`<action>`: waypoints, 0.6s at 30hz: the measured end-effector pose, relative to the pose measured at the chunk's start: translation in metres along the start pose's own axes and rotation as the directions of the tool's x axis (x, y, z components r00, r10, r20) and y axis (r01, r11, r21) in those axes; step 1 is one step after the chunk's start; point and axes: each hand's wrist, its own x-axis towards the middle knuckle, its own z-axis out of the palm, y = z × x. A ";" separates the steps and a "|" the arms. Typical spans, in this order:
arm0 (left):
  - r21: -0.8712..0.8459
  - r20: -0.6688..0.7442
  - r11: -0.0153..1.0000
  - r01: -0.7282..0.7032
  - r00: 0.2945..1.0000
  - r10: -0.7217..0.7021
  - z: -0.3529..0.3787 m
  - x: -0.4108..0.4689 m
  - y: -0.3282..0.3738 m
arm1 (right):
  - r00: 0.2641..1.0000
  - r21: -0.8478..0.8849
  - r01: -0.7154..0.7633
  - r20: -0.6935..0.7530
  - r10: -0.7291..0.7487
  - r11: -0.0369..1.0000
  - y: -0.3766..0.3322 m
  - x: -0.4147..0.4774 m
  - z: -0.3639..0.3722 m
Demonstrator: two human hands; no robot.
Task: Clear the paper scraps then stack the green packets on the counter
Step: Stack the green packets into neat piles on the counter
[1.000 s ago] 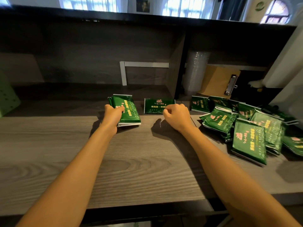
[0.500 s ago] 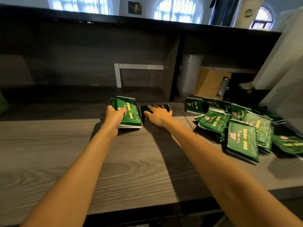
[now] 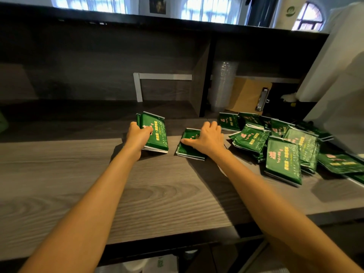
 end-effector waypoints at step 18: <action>0.055 0.014 0.997 -0.051 0.999 0.050 0.004 -0.008 -0.001 | 0.929 0.358 -0.234 0.356 0.100 0.904 -0.002 0.002 -0.017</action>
